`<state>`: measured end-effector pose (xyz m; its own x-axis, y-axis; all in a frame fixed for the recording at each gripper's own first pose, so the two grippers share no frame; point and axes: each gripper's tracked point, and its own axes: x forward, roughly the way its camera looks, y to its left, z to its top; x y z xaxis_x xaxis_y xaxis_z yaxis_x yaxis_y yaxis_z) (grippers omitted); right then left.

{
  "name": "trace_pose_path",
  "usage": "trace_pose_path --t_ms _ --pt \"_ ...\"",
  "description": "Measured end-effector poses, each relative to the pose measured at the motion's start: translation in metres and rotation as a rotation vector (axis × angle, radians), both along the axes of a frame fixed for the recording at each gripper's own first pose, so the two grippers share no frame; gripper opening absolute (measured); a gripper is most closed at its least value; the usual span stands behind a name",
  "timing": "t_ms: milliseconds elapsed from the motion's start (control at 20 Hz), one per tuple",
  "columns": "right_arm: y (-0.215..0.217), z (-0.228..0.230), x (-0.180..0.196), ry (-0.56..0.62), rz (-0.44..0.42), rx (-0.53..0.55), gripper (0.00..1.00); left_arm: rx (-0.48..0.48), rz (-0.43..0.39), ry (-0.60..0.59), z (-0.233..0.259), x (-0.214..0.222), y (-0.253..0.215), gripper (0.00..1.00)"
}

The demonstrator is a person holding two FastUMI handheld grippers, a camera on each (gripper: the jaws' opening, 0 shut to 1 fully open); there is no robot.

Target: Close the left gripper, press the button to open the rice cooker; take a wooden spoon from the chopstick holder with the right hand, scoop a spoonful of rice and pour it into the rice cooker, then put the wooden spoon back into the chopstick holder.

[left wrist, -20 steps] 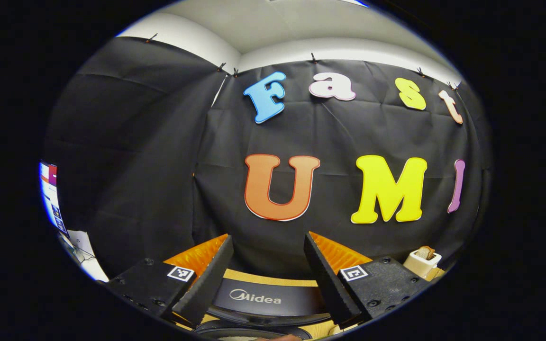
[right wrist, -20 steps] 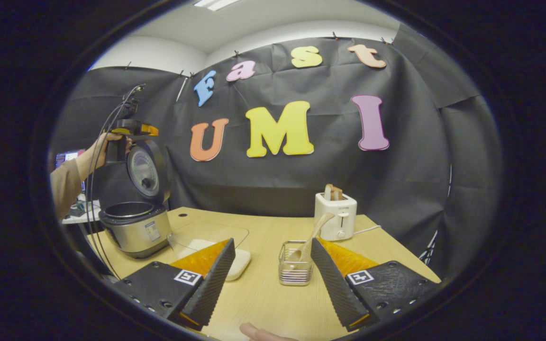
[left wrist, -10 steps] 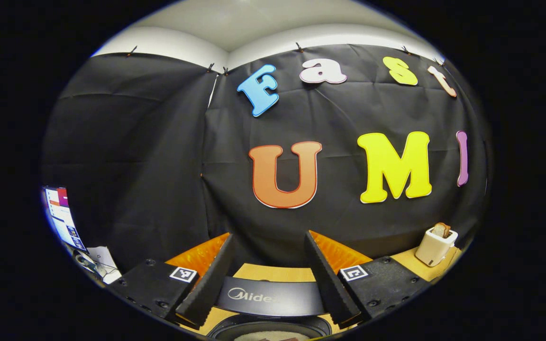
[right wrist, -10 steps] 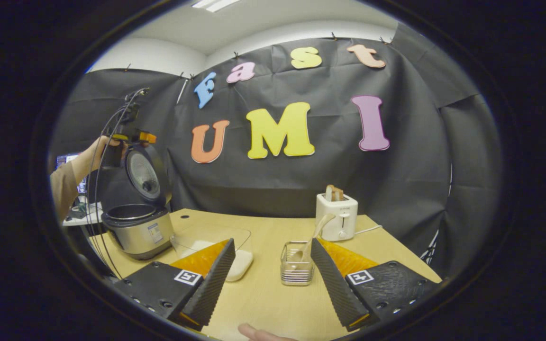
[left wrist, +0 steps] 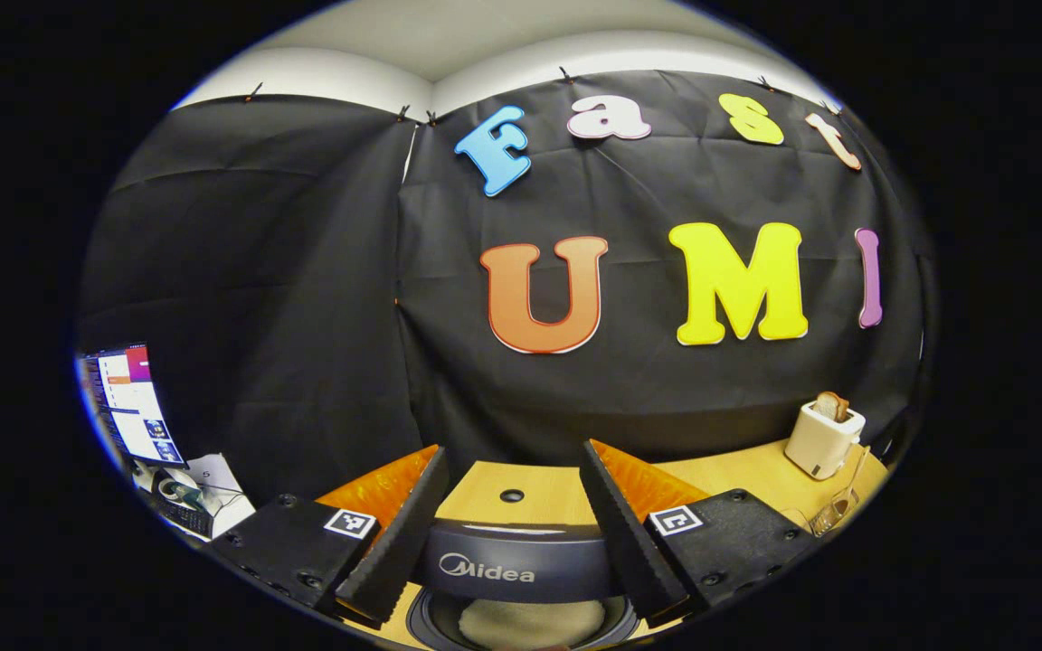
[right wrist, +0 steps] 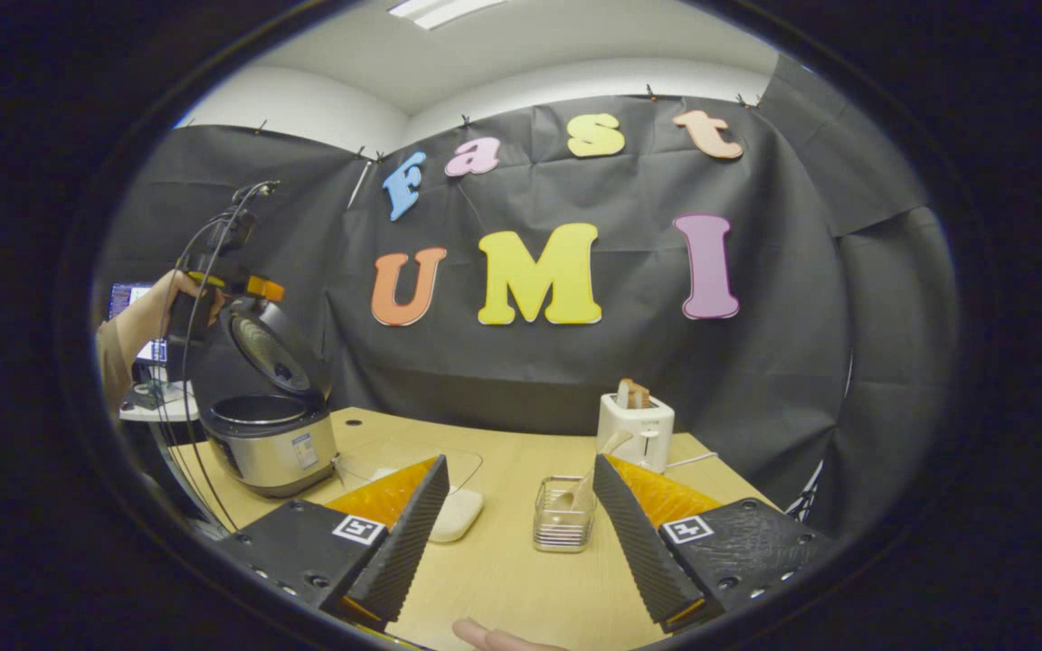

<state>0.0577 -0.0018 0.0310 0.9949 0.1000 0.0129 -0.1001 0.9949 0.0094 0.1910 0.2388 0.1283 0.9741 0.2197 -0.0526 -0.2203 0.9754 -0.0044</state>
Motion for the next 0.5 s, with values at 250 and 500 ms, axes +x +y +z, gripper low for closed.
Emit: trace_pose_path --t_ms 250,500 --pt "0.005 0.013 -0.015 -0.036 0.007 -0.008 0.95 -0.037 -0.064 0.171 -0.077 -0.024 -0.019 0.94" --pt "0.008 0.017 -0.019 -0.051 0.014 -0.024 0.95 -0.020 -0.052 0.215 -0.124 -0.043 -0.022 0.93"
